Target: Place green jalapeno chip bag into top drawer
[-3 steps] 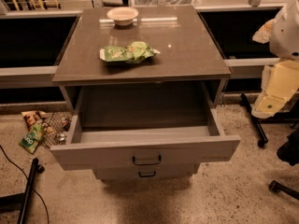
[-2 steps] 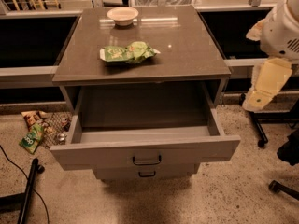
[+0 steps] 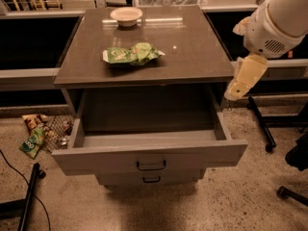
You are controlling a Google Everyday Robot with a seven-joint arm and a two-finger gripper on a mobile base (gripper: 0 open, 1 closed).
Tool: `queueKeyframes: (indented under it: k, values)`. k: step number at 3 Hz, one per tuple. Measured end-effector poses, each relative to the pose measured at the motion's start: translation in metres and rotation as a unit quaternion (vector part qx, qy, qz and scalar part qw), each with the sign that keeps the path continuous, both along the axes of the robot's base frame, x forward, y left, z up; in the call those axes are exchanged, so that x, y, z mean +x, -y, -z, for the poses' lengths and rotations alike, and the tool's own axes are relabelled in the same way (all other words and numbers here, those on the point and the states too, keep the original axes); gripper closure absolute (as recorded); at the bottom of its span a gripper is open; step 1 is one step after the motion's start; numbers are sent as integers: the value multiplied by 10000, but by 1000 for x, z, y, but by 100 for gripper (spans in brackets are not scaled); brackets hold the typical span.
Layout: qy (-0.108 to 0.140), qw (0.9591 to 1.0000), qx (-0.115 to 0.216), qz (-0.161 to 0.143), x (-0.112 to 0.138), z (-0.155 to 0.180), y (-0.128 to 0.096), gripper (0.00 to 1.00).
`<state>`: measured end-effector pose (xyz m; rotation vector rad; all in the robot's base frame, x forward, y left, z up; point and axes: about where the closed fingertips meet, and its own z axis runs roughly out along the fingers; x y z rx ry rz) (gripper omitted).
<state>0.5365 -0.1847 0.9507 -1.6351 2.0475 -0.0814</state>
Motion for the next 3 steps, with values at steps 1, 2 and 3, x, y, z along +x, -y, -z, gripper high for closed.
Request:
queueKeyframes:
  k: [1, 2, 3]
  values:
    - [1, 10000, 1, -1, 0, 0, 0, 0]
    - [122, 9996, 249, -69, 25, 6, -17, 0]
    - [309, 9971, 695, -48, 61, 10, -40, 0]
